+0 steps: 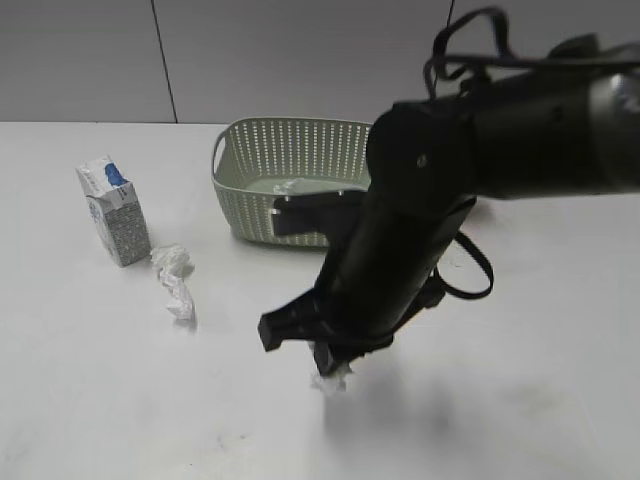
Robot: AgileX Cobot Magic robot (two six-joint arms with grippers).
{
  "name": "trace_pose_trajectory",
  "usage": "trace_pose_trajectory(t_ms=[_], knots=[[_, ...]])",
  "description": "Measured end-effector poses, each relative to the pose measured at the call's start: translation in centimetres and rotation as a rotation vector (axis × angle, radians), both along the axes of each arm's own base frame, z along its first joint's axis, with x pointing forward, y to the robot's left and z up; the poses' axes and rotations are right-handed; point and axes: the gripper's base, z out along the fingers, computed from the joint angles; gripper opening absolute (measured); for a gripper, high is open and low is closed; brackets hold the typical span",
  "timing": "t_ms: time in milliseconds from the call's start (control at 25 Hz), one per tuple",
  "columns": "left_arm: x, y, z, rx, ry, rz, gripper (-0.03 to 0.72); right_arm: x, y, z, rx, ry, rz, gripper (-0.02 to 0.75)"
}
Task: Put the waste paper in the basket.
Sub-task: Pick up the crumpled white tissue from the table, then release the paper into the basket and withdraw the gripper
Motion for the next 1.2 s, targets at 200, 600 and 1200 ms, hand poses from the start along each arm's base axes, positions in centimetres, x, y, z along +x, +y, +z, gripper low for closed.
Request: trace_pose_trajectory(t_ms=[200, 600, 1200], knots=[[0.0, 0.0, 0.0, 0.000, 0.000, 0.000, 0.588, 1.7, 0.2, 7.6, 0.073, -0.300, 0.099, -0.002], [0.0, 0.0, 0.0, 0.001, 0.000, 0.000, 0.588, 9.7, 0.5, 14.6, 0.254, -0.875, 0.074, -0.003], [0.0, 0.0, 0.0, 0.001, 0.000, 0.000, 0.588, 15.5, 1.4, 3.5, 0.222, -0.826, 0.046, 0.294]])
